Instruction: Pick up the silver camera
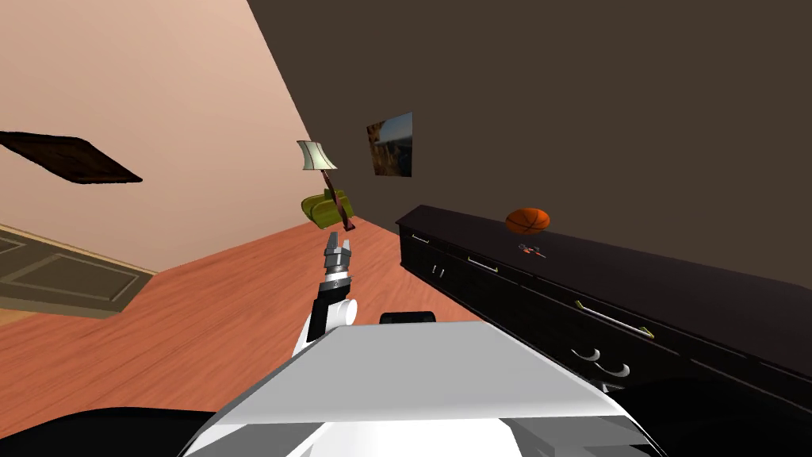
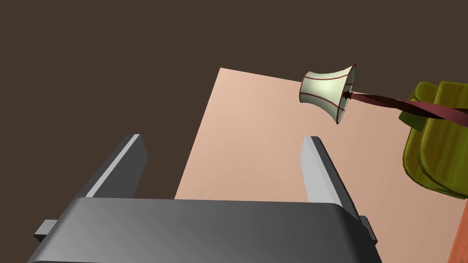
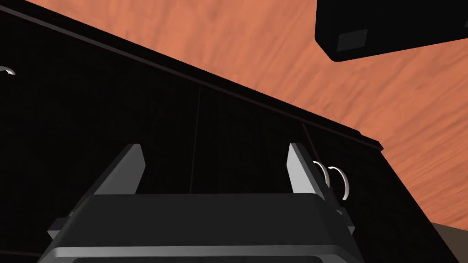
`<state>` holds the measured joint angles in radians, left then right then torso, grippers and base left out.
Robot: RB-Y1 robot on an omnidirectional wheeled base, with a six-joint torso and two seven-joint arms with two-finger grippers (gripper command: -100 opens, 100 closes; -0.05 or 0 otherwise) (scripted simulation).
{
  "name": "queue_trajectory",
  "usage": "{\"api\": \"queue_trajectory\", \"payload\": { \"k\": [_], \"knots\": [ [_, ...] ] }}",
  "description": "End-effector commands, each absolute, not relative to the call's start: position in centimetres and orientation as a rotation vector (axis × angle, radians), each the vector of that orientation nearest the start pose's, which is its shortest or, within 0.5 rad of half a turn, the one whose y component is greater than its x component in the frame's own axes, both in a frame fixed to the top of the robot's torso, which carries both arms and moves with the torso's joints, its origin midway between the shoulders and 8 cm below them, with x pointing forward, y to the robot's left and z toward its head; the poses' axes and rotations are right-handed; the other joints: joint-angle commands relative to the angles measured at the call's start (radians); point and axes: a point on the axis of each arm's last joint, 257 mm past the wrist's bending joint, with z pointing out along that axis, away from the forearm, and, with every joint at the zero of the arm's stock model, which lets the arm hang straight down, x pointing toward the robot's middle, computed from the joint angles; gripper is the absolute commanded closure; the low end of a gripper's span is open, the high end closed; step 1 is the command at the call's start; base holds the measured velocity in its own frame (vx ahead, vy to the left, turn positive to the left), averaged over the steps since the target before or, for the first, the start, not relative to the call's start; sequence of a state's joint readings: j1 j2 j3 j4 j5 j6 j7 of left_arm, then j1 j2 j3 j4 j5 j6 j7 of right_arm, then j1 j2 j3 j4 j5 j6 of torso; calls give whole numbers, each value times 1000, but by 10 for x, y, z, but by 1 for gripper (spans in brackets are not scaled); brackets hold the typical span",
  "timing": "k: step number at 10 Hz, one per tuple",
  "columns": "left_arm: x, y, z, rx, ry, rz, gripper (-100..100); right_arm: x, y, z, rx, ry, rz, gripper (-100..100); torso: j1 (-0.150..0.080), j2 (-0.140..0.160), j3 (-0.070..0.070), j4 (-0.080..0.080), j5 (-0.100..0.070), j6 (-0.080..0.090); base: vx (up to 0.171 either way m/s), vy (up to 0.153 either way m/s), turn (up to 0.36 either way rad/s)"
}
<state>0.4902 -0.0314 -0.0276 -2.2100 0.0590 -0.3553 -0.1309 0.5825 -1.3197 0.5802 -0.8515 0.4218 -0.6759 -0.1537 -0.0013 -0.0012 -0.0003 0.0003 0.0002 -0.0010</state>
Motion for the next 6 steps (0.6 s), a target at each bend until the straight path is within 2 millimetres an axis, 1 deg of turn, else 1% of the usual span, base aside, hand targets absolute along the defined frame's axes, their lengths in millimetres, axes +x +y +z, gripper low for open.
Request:
{"api": "queue_trajectory", "payload": {
  "k": [1, 2, 3, 4, 5, 6],
  "knots": [
    [379, 283, -34, -829, 738, -1206, 0, -13, -671, -415, 236, 2969, -8, -100, 0, 0, 0, 0, 0, 0, 32, 0, 155],
    [379, 283, -34, -829, 738, -1205, 0, -27, -699, -395, 195, 3020, -97, -100, 0, 0, 0, 0, 0, 2, 43, -11, 263],
    [379, 283, -34, -829, 738, -1205, 0, -26, -702, -393, 190, 3021, -104, -100, -1, -1, -1, 0, 0, 0, 41, -15, 145],
    [379, 283, -34, -829, 738, -1205, 0, -34, -725, -372, 142, 3062, -178, -100, -1, -1, -1, 0, -1, 2, 57, -22, 253],
    [379, 283, -34, -829, 738, -1205, 0, -33, -723, -374, 139, 3061, -169, -100, -2, -2, -1, -1, 0, 0, 55, -31, 173],
    [379, 283, -34, -829, 738, -1205, 0, -36, -729, -370, 148, 3063, -193, -100, -2, -2, -1, -1, -1, 2, 28, -15, -15]
  ]
}}
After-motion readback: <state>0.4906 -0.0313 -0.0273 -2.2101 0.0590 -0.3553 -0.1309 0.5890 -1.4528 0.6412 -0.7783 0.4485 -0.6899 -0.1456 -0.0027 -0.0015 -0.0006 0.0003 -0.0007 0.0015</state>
